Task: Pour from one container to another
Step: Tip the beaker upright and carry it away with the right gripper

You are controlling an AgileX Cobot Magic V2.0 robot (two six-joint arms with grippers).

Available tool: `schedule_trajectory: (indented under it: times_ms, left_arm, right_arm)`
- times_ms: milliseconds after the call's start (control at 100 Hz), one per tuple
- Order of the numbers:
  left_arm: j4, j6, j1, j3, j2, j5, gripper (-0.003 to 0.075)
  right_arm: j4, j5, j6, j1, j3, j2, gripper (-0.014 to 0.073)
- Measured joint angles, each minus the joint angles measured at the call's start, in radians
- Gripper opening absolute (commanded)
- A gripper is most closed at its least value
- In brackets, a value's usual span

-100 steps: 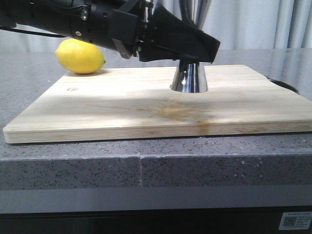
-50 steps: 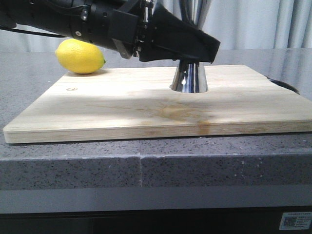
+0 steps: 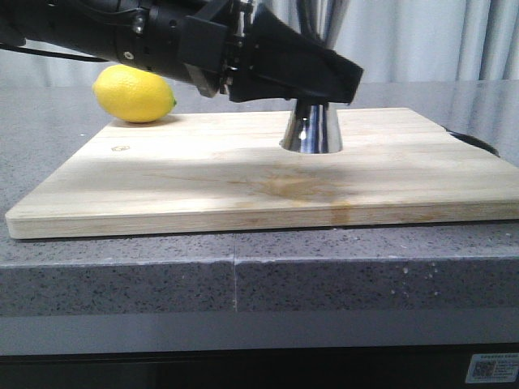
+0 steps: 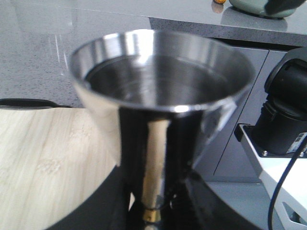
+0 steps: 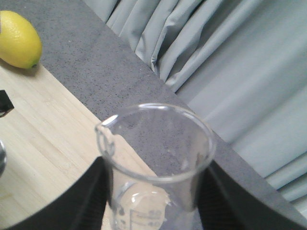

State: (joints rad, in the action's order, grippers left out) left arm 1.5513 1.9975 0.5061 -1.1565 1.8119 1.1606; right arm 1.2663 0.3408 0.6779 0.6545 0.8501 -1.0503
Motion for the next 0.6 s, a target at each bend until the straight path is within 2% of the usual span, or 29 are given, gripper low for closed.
schedule_trajectory:
  times_ms: [180, 380, 600]
  left_arm:
    - [-0.003, 0.0, -0.051, 0.0, 0.0, 0.0, 0.0033]
    - [-0.007, 0.0, -0.109, 0.0, 0.0, 0.0, 0.0033]
    - [-0.026, 0.0, -0.156, 0.0, 0.0, 0.0, 0.0033]
  right_arm:
    - [-0.002, -0.051, 0.101, -0.084, 0.0, -0.044, 0.0111]
    - [-0.002, -0.213, 0.193, -0.201, 0.0, -0.158, 0.0111]
    - [0.002, -0.405, 0.219, -0.294, 0.0, -0.299, 0.0111]
